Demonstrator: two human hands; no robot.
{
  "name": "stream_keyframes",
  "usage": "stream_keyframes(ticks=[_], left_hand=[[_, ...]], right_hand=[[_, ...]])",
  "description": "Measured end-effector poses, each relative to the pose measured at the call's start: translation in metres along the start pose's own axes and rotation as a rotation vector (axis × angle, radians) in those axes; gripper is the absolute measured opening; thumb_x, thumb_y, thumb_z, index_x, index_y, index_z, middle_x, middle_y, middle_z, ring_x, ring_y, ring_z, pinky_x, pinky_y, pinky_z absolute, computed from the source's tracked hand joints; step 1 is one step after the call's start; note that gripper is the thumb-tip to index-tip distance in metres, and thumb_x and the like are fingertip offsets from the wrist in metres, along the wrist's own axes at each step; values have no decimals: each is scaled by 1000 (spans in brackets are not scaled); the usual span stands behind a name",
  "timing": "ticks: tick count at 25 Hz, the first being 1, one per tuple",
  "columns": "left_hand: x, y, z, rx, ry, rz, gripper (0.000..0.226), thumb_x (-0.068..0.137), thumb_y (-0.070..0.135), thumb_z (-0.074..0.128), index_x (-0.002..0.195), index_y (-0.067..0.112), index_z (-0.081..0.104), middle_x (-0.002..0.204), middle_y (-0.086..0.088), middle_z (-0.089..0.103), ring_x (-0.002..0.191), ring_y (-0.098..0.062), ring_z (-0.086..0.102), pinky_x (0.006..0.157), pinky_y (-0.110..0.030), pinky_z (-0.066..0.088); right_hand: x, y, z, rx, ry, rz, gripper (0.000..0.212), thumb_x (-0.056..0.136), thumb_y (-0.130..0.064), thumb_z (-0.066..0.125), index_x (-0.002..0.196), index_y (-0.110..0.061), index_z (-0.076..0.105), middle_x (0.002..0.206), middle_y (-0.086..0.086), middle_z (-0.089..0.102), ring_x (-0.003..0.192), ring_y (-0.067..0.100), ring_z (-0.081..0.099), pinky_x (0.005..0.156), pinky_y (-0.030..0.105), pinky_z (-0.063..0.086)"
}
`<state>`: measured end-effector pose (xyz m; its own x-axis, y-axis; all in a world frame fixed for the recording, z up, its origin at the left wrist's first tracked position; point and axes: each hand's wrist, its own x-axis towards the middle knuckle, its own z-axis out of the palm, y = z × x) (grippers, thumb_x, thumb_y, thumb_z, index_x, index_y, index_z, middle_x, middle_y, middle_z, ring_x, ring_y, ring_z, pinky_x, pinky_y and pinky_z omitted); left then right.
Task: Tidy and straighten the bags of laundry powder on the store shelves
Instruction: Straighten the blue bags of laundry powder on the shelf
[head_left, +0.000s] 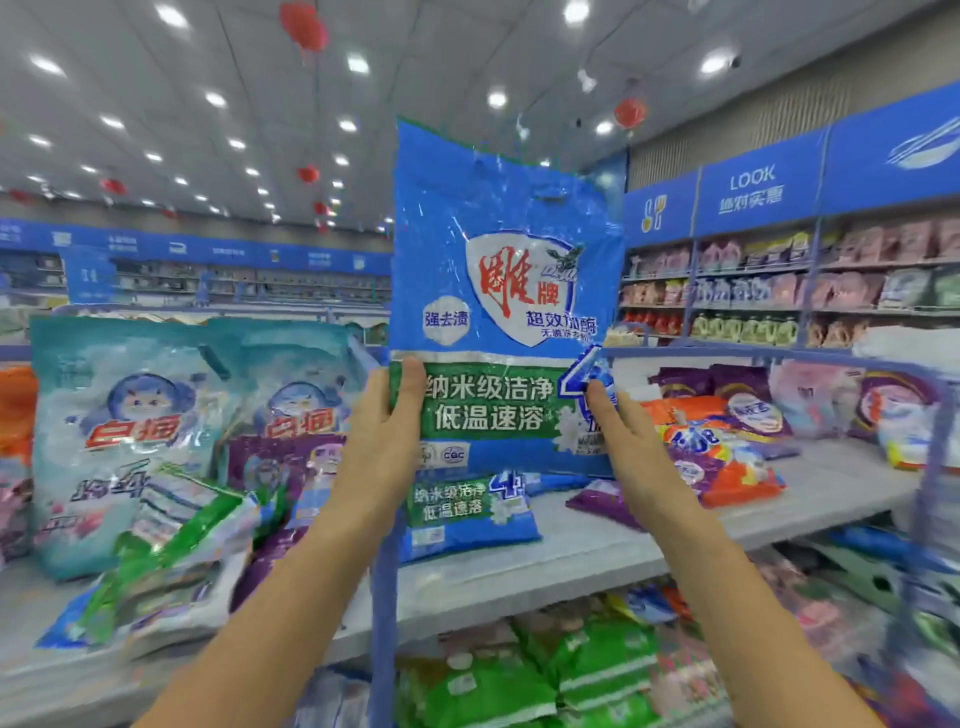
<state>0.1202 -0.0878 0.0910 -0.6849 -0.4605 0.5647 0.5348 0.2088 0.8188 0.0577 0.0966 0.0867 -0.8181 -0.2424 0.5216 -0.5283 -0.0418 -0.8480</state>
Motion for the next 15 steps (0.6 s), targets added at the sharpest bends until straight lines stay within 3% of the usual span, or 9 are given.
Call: stream_keyframes(ticks=[2, 5, 8, 11, 13, 15], left_hand=[[3, -24, 47, 3, 16, -42, 26, 95, 46, 38, 87, 29, 57, 97, 5, 66, 92, -7, 65, 83, -26, 51], [5, -57, 108, 34, 63, -180, 24, 97, 42, 37, 98, 26, 56, 101, 2, 64, 93, -15, 62, 82, -35, 50], [6, -77, 154, 100, 65, -300, 33, 99, 38, 34, 124, 21, 49, 113, 2, 56, 95, -17, 52, 78, -35, 46], [12, -105, 179, 235, 102, -421, 50, 99, 41, 32, 143, 16, 32, 140, -1, 39, 121, -24, 41, 96, -39, 40], [19, -123, 182, 318, 119, -479, 57, 98, 43, 32, 146, 14, 27, 149, -5, 32, 132, -27, 35, 105, -44, 36], [28, -139, 181, 323, 133, -490, 51, 99, 40, 33, 141, 11, 36, 141, -6, 42, 124, -26, 41, 99, -40, 38]], right_hand=[[22, 33, -44, -41, -45, 0, 21, 91, -41, 42, 98, -28, 56, 98, -8, 61, 77, -13, 58, 72, 7, 45], [57, 78, -102, -97, -130, 1, 47, 81, -52, 49, 117, -22, 56, 113, -2, 64, 101, 8, 63, 92, 33, 51], [88, 130, -137, -113, -192, 112, 69, 71, -62, 55, 127, -21, 49, 122, -2, 61, 110, 13, 60, 101, 40, 45], [114, 185, -148, -107, -274, 216, 103, 57, -83, 59, 139, -23, 39, 137, -3, 52, 126, 19, 49, 107, 44, 38], [125, 208, -147, -72, -330, 238, 95, 62, -78, 60, 137, -25, 40, 136, -8, 52, 125, 14, 49, 108, 41, 38], [133, 225, -140, -40, -389, 245, 84, 67, -70, 61, 135, -24, 43, 132, -9, 55, 122, 11, 52, 107, 38, 39]])
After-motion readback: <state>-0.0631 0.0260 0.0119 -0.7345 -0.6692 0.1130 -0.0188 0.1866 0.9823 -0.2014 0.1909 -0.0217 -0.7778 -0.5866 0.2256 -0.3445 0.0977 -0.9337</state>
